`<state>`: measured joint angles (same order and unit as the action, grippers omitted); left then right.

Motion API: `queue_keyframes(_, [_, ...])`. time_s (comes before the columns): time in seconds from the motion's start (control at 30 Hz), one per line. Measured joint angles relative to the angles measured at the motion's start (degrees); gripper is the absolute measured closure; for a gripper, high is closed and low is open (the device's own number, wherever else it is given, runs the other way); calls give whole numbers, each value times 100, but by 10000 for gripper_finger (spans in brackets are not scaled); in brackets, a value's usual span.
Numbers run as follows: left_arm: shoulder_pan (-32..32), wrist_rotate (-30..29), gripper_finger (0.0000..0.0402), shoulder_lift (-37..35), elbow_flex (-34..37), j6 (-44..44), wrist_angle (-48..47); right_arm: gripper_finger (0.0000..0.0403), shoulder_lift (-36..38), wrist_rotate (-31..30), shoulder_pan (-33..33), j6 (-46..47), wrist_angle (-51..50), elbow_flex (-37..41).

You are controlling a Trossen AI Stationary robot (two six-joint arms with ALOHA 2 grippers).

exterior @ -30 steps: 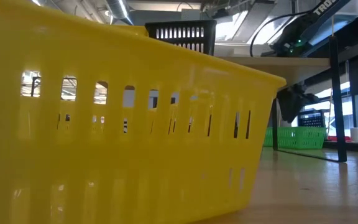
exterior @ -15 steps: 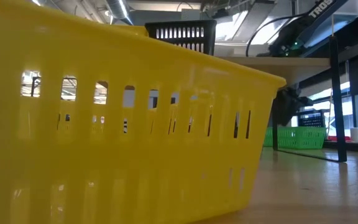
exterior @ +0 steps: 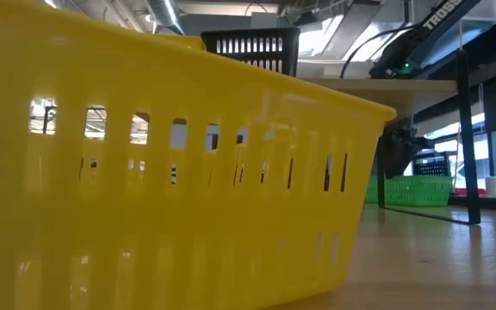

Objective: Stack baskets on shelf by color
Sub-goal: Put the top right green bin on the shelf

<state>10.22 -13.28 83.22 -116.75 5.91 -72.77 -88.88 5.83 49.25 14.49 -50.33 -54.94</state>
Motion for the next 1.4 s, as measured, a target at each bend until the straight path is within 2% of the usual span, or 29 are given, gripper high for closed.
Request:
queue_keyframes(0.27, [0,0,374,0,-1,-2,0,322,-345,22,0,-187,61,0])
queue_keyframes(0.47, [0,0,374,0,0,-2,0,392,-322,-30,0,-397,102,0])
queue_keyframes(0.7, [-2,0,374,0,0,-2,-2,398,-320,-98,2,-594,-267,-304])
queue_keyframes(0.83, [-2,2,374,0,0,-2,-4,400,-320,-153,1,-756,-863,-758])
queue_keyframes(0.97, [-2,2,374,0,0,-4,-4,401,-322,-451,-2,-890,-1521,-1365])
queue_keyframes(1.23, [-4,4,374,0,0,-4,-4,402,-322,-1393,-127,-1078,-2578,-2777])
queue_keyframes(1.4, [-4,4,374,0,0,-2,-4,402,-320,-1508,-281,-1279,-3170,-3617])
